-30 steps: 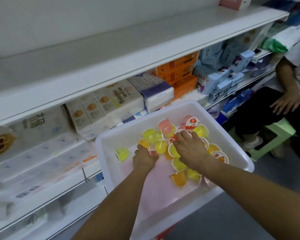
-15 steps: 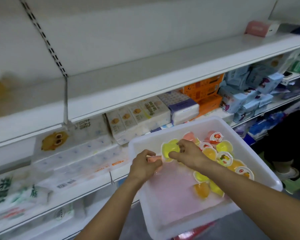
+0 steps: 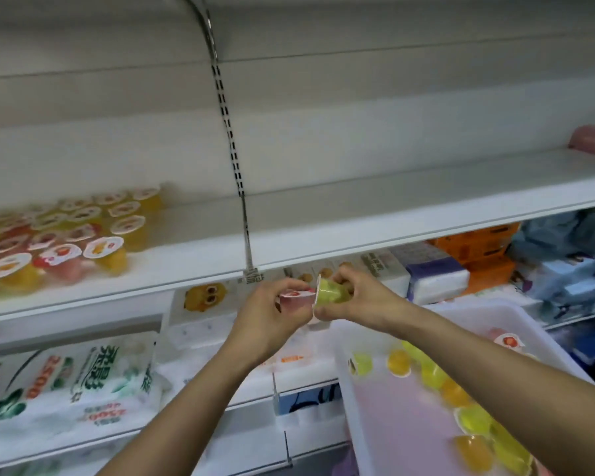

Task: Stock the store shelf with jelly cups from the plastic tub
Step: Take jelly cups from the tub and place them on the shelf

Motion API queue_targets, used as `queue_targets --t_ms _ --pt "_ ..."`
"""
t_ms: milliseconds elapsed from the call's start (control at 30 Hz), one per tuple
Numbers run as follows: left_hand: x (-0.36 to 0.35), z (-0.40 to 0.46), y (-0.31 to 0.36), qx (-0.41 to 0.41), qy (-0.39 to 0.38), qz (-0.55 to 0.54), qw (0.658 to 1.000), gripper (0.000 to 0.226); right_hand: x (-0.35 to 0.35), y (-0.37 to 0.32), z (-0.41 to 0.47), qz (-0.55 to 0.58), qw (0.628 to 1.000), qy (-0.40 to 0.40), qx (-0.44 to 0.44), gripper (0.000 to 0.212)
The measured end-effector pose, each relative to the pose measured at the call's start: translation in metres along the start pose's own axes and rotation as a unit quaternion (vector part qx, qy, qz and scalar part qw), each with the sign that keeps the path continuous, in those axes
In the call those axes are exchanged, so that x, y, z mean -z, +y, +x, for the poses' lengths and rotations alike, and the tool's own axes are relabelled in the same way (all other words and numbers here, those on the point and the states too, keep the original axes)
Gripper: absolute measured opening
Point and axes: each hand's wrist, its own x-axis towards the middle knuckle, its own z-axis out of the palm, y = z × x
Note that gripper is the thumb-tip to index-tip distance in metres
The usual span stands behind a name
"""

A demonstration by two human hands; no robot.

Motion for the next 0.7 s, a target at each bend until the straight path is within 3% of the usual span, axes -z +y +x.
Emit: queue_targets --t_ms 133,333,500,700 --pt "0.043 0.003 -0.007 -0.021 0.059 0.035 0.997 0.029 -0.022 -0.035 0.024 -0.076 0.996 -0.026 0.034 0.039" --pt "0.116 0.035 -0.015 -0.025 0.133 0.036 0.990 0.024 -0.046 -0.089 0.077 0.018 0.998 -0.005 0.066 0.032" --pt "0.181 0.061 -0.034 -0.012 0.191 0.036 0.981 0.028 -0.069 -0.123 0.139 0.033 0.994 0.028 0.096 0.027" --pt "0.253 0.074 -0.054 -0.005 0.245 0.076 0.967 0.041 -0.114 -0.151 0.226 -0.015 0.993 0.088 0.078 0.044"
